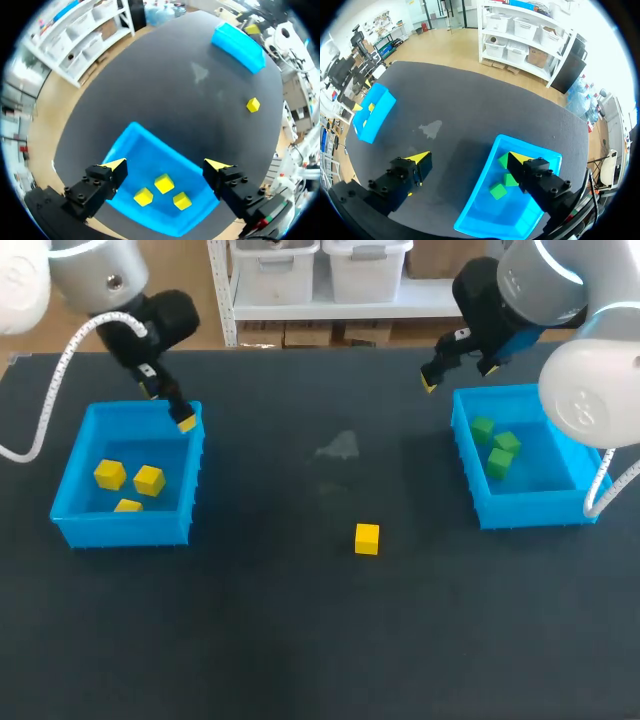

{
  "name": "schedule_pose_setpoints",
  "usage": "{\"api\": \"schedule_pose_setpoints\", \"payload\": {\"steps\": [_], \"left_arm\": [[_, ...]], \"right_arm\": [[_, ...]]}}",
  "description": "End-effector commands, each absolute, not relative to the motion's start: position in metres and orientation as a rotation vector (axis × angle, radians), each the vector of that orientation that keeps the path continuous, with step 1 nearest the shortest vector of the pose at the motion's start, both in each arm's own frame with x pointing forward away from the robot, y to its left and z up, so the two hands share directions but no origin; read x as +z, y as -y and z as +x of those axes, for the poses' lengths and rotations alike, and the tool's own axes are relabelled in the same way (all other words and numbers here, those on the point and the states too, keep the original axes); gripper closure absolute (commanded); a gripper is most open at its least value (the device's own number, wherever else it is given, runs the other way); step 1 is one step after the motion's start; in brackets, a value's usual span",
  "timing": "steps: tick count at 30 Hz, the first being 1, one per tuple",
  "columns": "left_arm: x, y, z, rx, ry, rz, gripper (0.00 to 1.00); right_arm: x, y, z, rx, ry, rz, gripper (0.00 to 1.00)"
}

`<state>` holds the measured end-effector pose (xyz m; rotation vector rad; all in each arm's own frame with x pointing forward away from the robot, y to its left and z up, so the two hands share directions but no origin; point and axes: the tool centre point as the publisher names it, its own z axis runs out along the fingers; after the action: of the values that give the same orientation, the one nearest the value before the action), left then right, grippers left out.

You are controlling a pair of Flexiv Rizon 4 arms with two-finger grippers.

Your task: Put the green cubes in the right bin and the yellow cubes in the left bin.

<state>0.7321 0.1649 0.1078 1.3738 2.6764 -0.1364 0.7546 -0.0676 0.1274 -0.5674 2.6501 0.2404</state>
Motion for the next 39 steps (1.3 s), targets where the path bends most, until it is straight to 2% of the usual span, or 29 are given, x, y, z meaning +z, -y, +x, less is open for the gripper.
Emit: {"api": "schedule_pose_setpoints", "payload": {"steps": [1, 20, 39], "left_arm": [[0.114, -0.146, 0.742, -0.143, -2.647, 1.448, 0.0], [0.129, -0.057, 0.754, -0.294, -2.384, 1.823, 0.0], [0.138, 0.0, 0.741, -0.397, -2.135, 2.2, 0.0]], "right_arm": [[0.128, 0.068, 0.754, 0.241, -2.65, -0.568, 0.0], [0.128, 0.068, 0.754, 0.241, -2.65, -0.568, 0.0], [0.128, 0.068, 0.754, 0.241, -2.65, -0.568, 0.0]]}}
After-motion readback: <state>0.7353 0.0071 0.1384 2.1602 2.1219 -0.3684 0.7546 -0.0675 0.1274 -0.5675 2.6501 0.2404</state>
